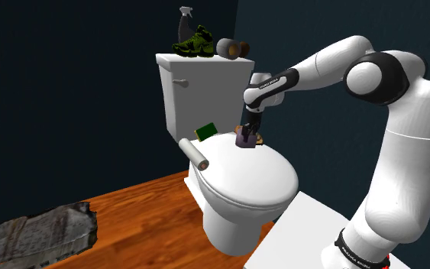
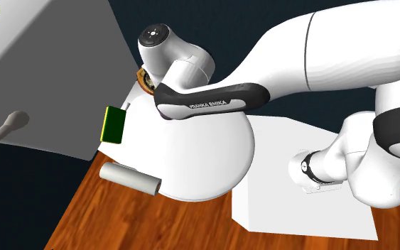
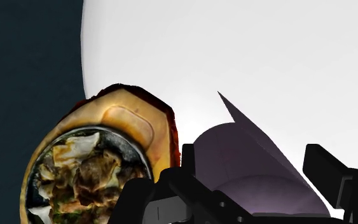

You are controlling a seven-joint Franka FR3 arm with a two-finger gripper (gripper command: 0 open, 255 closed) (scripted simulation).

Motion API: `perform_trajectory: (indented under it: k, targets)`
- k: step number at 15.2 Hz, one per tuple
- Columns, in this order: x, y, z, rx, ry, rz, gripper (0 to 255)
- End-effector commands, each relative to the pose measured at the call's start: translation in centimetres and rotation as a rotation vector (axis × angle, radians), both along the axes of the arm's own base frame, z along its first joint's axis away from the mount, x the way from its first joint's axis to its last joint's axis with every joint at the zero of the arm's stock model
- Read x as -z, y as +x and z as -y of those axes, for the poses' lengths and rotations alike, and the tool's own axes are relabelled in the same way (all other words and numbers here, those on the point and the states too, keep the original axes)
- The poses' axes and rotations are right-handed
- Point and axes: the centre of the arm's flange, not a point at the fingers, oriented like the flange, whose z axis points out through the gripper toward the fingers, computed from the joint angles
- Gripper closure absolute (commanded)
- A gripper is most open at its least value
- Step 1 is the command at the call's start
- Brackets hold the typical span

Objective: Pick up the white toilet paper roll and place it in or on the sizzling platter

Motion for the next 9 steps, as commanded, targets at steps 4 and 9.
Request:
perform_trajectory:
  k: [4,9]
  targets:
    - [-2.6,0.0,0.0,0.000,0.000,0.000,255]
    - [-5.2,0.0,0.0,0.000,0.000,0.000,255]
